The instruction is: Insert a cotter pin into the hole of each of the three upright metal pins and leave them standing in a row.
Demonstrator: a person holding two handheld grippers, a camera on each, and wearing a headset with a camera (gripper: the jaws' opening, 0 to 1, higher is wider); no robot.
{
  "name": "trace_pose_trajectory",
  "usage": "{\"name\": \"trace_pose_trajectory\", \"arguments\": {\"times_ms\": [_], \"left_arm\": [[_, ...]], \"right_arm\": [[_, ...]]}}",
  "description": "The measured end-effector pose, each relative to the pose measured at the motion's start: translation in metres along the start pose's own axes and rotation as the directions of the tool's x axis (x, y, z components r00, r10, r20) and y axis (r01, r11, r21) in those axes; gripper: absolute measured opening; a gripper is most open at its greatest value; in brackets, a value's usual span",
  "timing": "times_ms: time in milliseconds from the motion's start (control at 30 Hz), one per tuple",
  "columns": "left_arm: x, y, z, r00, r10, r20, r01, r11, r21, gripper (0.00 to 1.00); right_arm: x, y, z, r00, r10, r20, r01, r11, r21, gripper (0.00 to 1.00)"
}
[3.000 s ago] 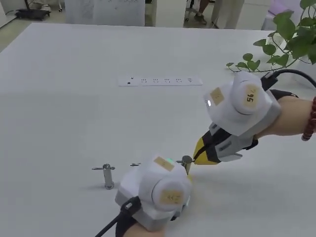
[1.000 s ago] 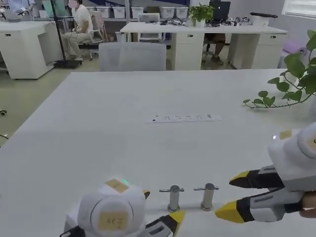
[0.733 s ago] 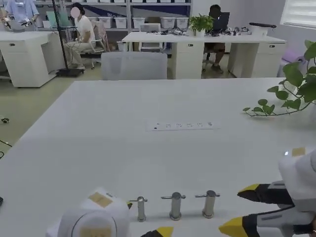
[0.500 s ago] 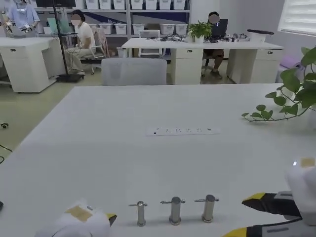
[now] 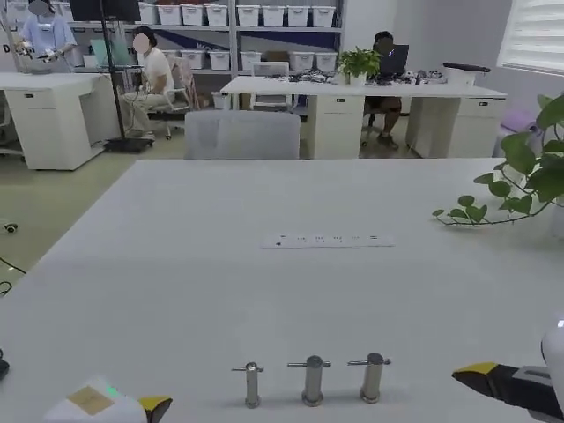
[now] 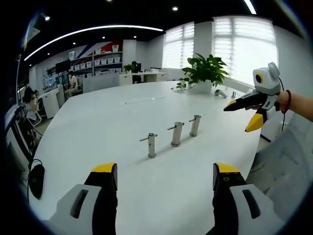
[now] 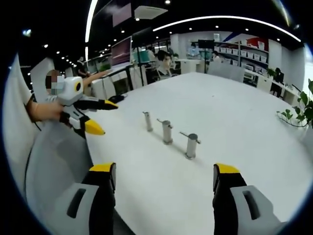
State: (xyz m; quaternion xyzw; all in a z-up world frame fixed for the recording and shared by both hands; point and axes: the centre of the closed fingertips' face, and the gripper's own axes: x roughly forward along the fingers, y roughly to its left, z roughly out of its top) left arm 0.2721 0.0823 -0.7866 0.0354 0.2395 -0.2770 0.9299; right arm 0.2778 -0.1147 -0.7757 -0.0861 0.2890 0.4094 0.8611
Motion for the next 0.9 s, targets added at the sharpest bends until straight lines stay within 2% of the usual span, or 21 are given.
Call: {"name": "trace_pose_trajectory", "arguments": {"times_ms": [233, 333, 467, 600, 767, 900], "left_arm": [[-0.003, 0.006, 0.002, 0.9997, 0.023, 0.014, -0.022, 1.000, -0.004, 0.89], [-0.004, 0.007, -0.001, 0.9997, 0.023, 0.013, -0.022, 0.999, -0.034, 0.91], [-0.007, 0.012, 0.003, 0.9987, 0.039, 0.033, -0.037, 0.997, -0.066, 0.96], [-0.010, 0.015, 0.001, 0.9983, 0.053, 0.023, -0.051, 0.996, -0.079, 0.98], [-0.010, 0.017, 0.001, 0.9982, 0.055, 0.024, -0.053, 0.995, -0.084, 0.99], [-0.009, 0.015, -0.001, 0.9984, 0.055, 0.012, -0.054, 0.995, -0.081, 0.99]], "right_arm": [[0.001, 0.001, -0.001, 0.9994, -0.024, 0.024, 0.024, 1.000, 0.011, 0.87], [0.002, 0.002, -0.001, 0.9988, -0.031, 0.038, 0.032, 1.000, 0.000, 0.89], [0.001, -0.002, 0.000, 0.9969, -0.055, 0.057, 0.054, 0.998, 0.022, 0.91], [-0.003, -0.006, 0.003, 0.9957, -0.059, 0.072, 0.057, 0.998, 0.028, 0.94], [-0.002, -0.002, -0.006, 0.9981, -0.046, 0.041, 0.045, 0.999, 0.024, 0.99], [-0.001, 0.002, -0.010, 0.9980, -0.048, 0.041, 0.046, 0.998, 0.038, 0.99]]}}
